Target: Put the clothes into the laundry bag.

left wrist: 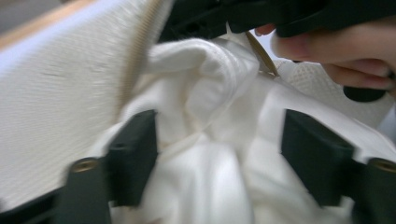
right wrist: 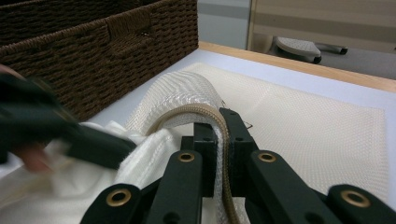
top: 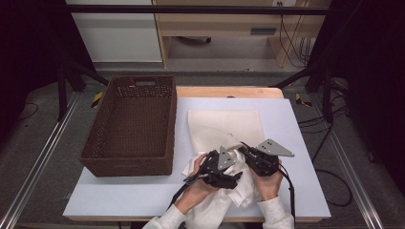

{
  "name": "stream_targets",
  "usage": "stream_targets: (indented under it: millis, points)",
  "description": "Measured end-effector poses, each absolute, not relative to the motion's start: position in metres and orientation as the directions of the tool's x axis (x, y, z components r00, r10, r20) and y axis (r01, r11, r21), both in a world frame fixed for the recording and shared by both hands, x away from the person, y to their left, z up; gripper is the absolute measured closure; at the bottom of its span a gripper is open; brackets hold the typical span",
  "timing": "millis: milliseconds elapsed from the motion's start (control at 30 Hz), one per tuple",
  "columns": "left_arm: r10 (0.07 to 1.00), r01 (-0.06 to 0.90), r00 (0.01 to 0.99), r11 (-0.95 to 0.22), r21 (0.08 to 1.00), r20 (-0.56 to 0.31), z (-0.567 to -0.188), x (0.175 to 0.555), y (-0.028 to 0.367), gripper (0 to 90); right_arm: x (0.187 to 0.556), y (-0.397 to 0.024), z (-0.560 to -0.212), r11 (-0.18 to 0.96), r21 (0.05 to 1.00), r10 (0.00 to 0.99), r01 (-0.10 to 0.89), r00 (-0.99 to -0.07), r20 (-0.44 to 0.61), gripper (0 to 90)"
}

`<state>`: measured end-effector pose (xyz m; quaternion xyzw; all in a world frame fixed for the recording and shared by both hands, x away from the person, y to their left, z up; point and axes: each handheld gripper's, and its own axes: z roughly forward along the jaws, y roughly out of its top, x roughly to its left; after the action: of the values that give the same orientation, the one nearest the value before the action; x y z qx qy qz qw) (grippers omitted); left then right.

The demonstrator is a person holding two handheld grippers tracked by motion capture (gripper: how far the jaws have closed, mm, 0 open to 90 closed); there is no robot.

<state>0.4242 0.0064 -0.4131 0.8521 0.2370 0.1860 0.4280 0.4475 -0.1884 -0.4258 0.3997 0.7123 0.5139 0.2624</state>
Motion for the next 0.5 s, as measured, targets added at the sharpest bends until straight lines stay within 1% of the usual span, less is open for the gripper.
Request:
stream_targets:
  millis: [33, 67, 100, 167, 200, 233, 267, 300, 400, 433, 467, 500]
  points:
    - [0.586, 0.24, 0.8, -0.508, 0.827, 0.127, -0.41, 0.42, 0.023, 23.2, 0.447, -0.189, -0.426, 0.155, 0.941, 0.839, 0.302, -0.544, 0.036, 86.5]
    - [0.586, 0.24, 0.8, -0.508, 0.827, 0.127, -0.41, 0.42, 0.023, 23.3, 0.447, -0.188, -0.426, 0.156, 0.94, 0.84, 0.302, -0.541, 0.035, 86.5]
    - [0.622, 0.267, 0.774, -0.487, 0.831, 0.115, -0.413, 0.422, 0.04, 23.7, 0.447, -0.188, -0.426, 0.155, 0.94, 0.84, 0.304, -0.541, 0.037, 86.5]
    - [0.65, 0.342, 0.758, -0.46, 0.819, 0.049, -0.424, 0.431, 0.053, 24.5, 0.447, -0.188, -0.426, 0.156, 0.939, 0.839, 0.306, -0.543, 0.037, 86.5]
    - [0.65, 0.342, 0.758, -0.46, 0.819, 0.049, -0.424, 0.431, 0.053, 25.0, 0.447, -0.187, -0.427, 0.157, 0.939, 0.839, 0.306, -0.542, 0.037, 86.5]
    - [0.648, 0.422, 0.76, -0.422, 0.802, -0.058, -0.438, 0.442, 0.059, 26.3, 0.448, -0.187, -0.427, 0.158, 0.938, 0.839, 0.31, -0.544, 0.038, 86.5]
    - [0.648, 0.422, 0.76, -0.422, 0.802, -0.058, -0.438, 0.442, 0.059, 30.3, 0.448, -0.186, -0.428, 0.16, 0.937, 0.838, 0.312, -0.544, 0.038, 86.5]
    - [0.621, 0.476, 0.765, -0.365, 0.8, -0.172, -0.448, 0.449, 0.063, 37.0, 0.448, -0.186, -0.428, 0.162, 0.935, 0.838, 0.314, -0.545, 0.038, 86.4]
    - [0.616, 0.481, 0.766, -0.357, 0.801, -0.184, -0.45, 0.449, 0.061, 56.4, 0.449, -0.185, -0.43, 0.17, 0.933, 0.837, 0.316, -0.547, 0.033, 86.4]
    - [0.616, 0.479, 0.766, -0.357, 0.802, -0.184, -0.45, 0.448, 0.06, 56.4, 0.449, -0.185, -0.43, 0.171, 0.933, 0.836, 0.317, -0.547, 0.032, 86.5]
    - [0.611, 0.476, 0.769, -0.355, 0.804, -0.186, -0.449, 0.447, 0.06, 73.0, 0.45, -0.184, -0.431, 0.167, 0.933, 0.837, 0.319, -0.546, 0.037, 86.5]
    - [0.606, 0.447, 0.779, -0.356, 0.821, -0.161, -0.444, 0.441, 0.058, 78.0, 0.45, -0.184, -0.431, 0.168, 0.932, 0.837, 0.32, -0.546, 0.037, 86.6]
